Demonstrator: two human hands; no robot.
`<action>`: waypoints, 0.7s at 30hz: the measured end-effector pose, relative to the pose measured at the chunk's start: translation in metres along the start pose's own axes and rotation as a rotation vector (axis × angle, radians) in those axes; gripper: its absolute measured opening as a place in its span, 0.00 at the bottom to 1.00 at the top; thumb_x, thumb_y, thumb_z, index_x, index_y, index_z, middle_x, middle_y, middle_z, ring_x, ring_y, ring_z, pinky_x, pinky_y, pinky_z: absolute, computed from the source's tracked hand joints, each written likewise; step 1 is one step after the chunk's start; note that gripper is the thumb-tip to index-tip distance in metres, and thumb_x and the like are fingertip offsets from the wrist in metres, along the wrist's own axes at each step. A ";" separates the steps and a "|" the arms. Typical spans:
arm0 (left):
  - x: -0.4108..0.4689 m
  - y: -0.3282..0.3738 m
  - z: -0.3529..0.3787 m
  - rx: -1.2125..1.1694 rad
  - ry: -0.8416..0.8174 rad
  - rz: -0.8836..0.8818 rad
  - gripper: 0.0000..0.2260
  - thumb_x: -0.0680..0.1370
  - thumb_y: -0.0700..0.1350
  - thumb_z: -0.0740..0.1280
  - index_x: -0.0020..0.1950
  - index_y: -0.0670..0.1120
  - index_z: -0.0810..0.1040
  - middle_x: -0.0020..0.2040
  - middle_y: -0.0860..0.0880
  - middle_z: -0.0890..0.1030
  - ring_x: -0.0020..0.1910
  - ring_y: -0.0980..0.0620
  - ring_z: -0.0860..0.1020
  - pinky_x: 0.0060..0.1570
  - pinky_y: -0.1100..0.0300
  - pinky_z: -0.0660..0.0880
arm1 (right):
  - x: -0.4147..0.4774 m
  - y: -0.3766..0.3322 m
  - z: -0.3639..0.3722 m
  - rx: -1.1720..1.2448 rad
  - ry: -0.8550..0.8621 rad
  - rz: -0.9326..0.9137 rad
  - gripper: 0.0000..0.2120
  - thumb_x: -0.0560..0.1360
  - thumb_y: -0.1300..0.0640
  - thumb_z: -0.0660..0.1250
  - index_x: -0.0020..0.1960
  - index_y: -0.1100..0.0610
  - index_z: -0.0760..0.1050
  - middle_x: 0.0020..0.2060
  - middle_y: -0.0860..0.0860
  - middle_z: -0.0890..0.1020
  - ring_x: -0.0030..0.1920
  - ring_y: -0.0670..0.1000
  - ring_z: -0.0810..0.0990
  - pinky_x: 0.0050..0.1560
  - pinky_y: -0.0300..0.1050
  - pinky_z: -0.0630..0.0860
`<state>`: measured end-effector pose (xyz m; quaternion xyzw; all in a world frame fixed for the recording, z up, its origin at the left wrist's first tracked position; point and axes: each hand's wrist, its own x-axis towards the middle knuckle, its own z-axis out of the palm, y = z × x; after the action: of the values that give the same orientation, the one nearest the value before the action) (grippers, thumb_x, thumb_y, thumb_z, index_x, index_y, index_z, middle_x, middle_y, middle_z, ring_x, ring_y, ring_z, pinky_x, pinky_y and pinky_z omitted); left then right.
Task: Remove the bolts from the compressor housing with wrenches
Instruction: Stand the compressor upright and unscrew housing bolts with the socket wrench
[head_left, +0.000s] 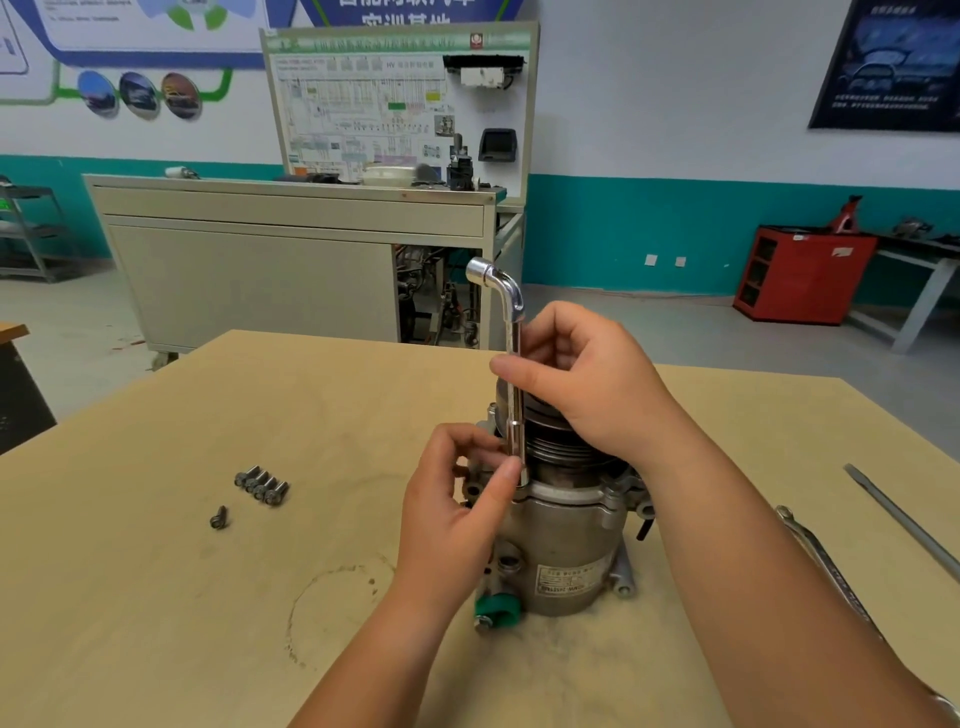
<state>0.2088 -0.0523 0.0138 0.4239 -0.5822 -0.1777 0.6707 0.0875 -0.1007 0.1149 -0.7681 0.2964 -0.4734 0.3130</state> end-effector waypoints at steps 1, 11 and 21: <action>0.002 0.002 0.000 -0.016 0.018 -0.007 0.10 0.70 0.57 0.64 0.48 0.55 0.73 0.44 0.60 0.78 0.45 0.60 0.76 0.45 0.67 0.72 | 0.000 0.000 -0.002 0.001 -0.013 0.004 0.08 0.70 0.56 0.72 0.39 0.50 0.73 0.34 0.45 0.80 0.39 0.48 0.80 0.45 0.47 0.78; 0.042 0.027 0.001 0.028 -0.207 0.168 0.10 0.77 0.52 0.60 0.50 0.51 0.79 0.49 0.54 0.81 0.53 0.54 0.78 0.55 0.53 0.75 | -0.002 -0.005 -0.007 0.087 -0.059 -0.038 0.04 0.68 0.56 0.64 0.39 0.49 0.78 0.35 0.45 0.78 0.40 0.46 0.77 0.44 0.41 0.75; 0.043 0.024 -0.002 -0.201 -0.258 0.037 0.06 0.76 0.43 0.64 0.48 0.48 0.81 0.41 0.54 0.84 0.46 0.56 0.81 0.52 0.60 0.76 | 0.001 -0.001 -0.011 0.190 -0.014 0.018 0.03 0.64 0.49 0.72 0.35 0.45 0.79 0.31 0.44 0.79 0.36 0.45 0.78 0.40 0.40 0.76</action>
<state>0.2155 -0.0690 0.0594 0.3176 -0.6503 -0.2756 0.6327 0.0776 -0.1027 0.1202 -0.7356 0.2549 -0.4910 0.3909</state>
